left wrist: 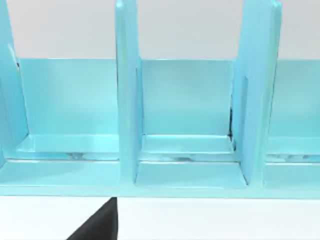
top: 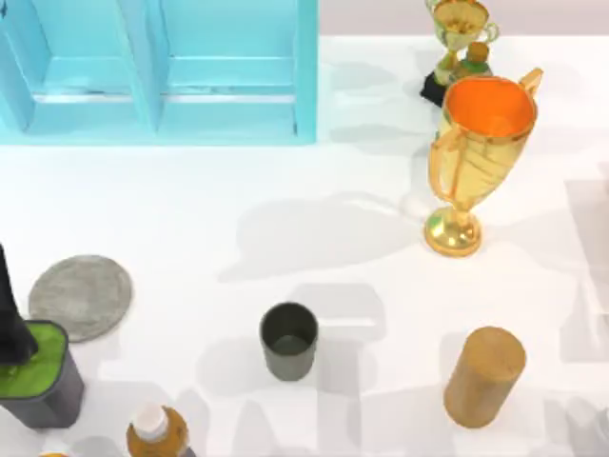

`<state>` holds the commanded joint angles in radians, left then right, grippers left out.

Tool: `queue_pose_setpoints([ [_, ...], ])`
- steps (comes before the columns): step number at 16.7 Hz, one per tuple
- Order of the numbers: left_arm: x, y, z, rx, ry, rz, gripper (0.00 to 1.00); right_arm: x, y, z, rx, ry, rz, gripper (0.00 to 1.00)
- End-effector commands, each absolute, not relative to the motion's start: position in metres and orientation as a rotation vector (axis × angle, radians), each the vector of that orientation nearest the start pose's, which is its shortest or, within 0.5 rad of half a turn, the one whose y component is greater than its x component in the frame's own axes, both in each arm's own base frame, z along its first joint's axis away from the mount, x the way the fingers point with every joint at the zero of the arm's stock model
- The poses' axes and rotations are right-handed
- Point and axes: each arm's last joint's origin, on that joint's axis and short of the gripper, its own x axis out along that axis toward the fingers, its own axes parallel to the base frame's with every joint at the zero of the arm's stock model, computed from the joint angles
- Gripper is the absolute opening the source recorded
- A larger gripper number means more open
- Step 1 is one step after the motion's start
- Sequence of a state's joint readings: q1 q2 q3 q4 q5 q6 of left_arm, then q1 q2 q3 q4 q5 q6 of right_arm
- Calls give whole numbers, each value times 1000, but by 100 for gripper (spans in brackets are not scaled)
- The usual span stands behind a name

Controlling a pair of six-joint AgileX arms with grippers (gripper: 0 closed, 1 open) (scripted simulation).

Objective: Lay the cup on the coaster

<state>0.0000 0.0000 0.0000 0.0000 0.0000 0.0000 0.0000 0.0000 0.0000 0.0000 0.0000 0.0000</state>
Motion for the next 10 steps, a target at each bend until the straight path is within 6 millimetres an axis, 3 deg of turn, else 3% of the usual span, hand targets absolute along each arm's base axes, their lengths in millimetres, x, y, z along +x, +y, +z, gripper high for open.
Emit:
queue_pose_setpoints([
  [5,106,-5,171,33,55,-40,100,106,-1,160,0,0,0,100],
  [10,119,-24,221,199,297,-221,100,106,-1,160,0,0,0,100],
])
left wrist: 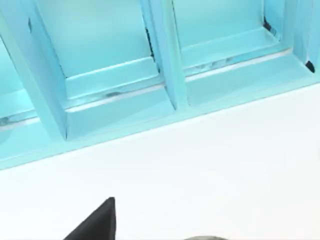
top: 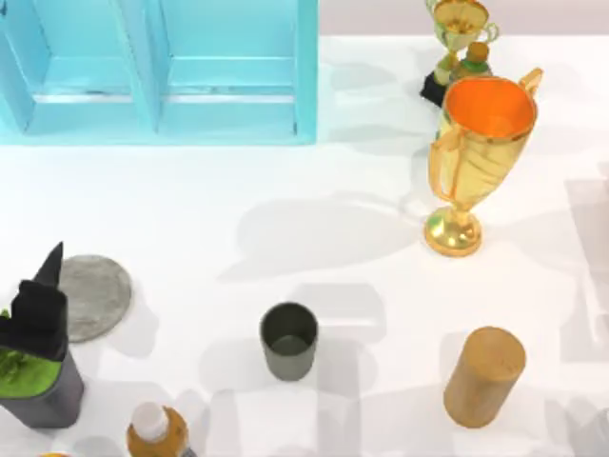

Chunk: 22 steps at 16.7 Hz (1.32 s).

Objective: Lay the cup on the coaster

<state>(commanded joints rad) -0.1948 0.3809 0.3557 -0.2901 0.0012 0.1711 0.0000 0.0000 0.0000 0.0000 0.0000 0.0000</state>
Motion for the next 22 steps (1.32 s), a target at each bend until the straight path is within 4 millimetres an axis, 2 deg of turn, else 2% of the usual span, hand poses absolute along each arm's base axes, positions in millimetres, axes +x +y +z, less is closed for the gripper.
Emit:
queue_pose_setpoints([
  [3,146,-48,251,366,520,-392,100,106,-1,160,0,0,0,100],
  [5,169,-73,263,500,677,-525,100,106,-1,160,0,0,0,100],
  [8,201,-119,267,713,886,-733,100,106,-1,160,0,0,0,100],
  [11,221,-168,262,912,1035,-926,100,106,-1,160,0,0,0,100],
  [14,232,-213,251,1076,1133,-1083,100,106,-1,160,0,0,0,100],
  [17,236,-245,241,1187,1188,-1187,100,106,-1,160,0,0,0,100],
  [19,236,-255,238,1221,1198,-1218,100,106,-1,160,0,0,0,100],
  [22,236,-256,238,1225,1199,-1222,100,106,-1,160,0,0,0,100],
])
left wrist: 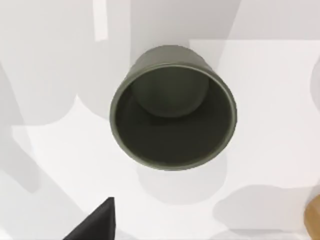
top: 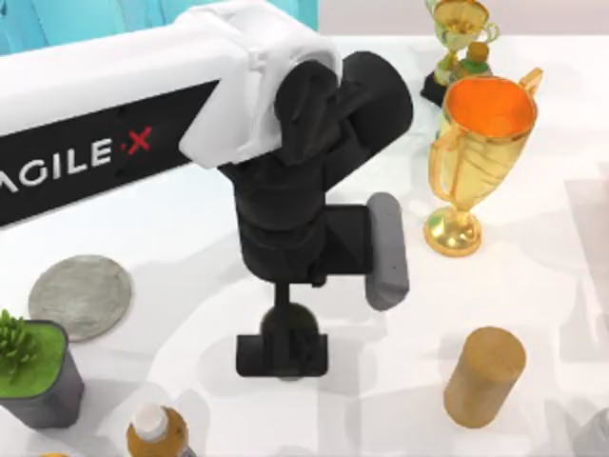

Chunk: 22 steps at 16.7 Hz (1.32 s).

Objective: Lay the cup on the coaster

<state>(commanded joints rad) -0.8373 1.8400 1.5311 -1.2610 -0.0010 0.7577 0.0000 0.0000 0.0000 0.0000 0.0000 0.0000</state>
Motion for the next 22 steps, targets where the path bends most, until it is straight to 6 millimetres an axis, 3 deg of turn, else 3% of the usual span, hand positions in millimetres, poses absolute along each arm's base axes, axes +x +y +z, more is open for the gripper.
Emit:
queue_pose_setpoints([
  [3,236,-255,237,1221,1200,-1219,100,106,-1,160,0,0,0,100],
  [5,237,-256,226,1224,1204,-1222,100,106,-1,160,0,0,0,100],
  [11,239,-258,156,1221,1189,-1219,100,106,-1,160,0,0,0,100],
  [13,237,-256,141,1224,1197,-1221,100,106,-1,160,0,0,0,100],
  [17,236,-256,138,1225,1199,-1222,100,106,-1,160,0,0,0,100],
  [22,236,-256,138,1225,1199,-1222,62,106,-1,160,0,0,0,100],
])
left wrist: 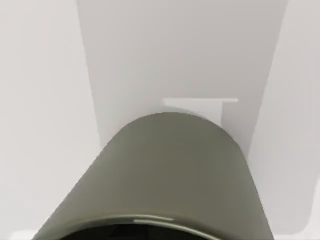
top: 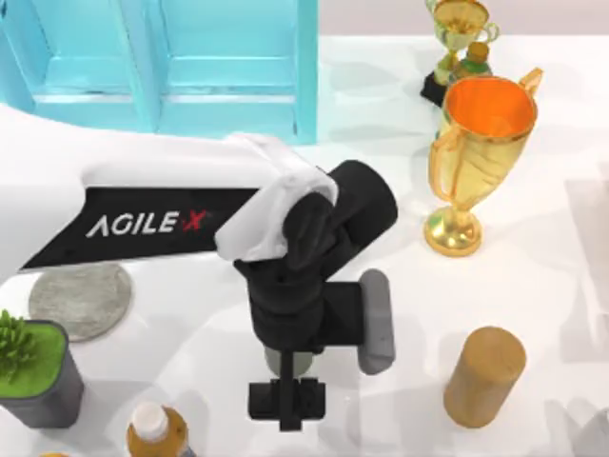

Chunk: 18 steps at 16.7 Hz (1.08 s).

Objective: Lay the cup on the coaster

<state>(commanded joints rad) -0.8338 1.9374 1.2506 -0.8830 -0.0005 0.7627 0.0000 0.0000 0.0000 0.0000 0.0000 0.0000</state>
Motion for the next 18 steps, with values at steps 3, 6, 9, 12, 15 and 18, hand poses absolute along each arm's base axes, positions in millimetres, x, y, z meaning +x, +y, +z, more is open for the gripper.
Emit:
queue_pose_setpoints([
  [3,236,-256,138,1225,1199,-1222,40,106,-1,160,0,0,0,100],
  [6,236,-256,138,1225,1199,-1222,17,106,-1,160,0,0,0,100],
  [9,236,-256,138,1225,1199,-1222,0,106,-1,160,0,0,0,100],
  [12,236,-256,138,1225,1199,-1222,0,106,-1,160,0,0,0,100],
  [15,236,-256,138,1225,1199,-1222,0,106,-1,160,0,0,0,100],
  [18,236,-256,139,1222,1199,-1220,0,106,-1,160,0,0,0,100],
])
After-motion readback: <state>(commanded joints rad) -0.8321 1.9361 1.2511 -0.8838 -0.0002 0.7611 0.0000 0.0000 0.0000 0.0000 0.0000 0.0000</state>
